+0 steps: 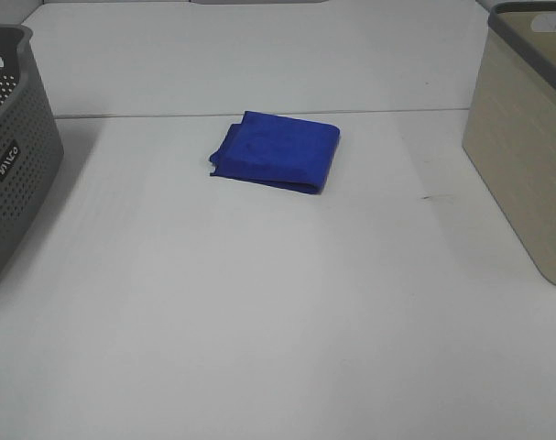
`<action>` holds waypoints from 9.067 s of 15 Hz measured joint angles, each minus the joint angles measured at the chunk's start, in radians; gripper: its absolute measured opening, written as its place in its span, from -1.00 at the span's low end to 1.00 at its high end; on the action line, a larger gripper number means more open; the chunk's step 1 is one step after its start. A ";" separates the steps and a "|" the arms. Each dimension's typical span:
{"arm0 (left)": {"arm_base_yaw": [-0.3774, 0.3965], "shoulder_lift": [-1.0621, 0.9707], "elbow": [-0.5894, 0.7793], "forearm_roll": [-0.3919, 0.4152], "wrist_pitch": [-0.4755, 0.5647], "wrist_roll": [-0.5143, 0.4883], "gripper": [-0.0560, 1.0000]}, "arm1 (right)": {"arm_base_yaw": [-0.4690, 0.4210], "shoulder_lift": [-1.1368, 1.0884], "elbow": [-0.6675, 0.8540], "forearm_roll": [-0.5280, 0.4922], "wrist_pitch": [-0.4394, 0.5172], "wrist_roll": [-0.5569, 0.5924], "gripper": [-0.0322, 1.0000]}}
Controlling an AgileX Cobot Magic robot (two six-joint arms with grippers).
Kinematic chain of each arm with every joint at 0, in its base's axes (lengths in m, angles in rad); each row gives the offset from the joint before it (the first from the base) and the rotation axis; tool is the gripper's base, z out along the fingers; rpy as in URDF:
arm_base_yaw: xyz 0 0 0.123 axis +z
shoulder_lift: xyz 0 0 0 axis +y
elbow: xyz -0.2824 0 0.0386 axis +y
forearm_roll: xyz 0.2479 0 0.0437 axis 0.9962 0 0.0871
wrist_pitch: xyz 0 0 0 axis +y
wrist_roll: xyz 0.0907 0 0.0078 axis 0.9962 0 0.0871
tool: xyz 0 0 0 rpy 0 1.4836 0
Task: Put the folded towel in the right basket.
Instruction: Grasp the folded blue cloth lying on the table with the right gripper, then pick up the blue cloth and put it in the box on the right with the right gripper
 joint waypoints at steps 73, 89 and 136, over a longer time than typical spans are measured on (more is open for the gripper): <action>0.000 0.000 0.000 0.000 0.000 0.000 0.98 | 0.000 1.189 -0.655 0.561 -0.085 -0.031 0.90; 0.000 0.000 0.000 0.000 0.000 0.000 0.98 | 0.184 2.237 -1.369 0.800 -0.251 -0.043 0.82; 0.000 0.000 0.000 0.000 0.000 0.000 0.98 | 0.157 1.959 -1.573 0.332 -0.034 -0.042 -0.86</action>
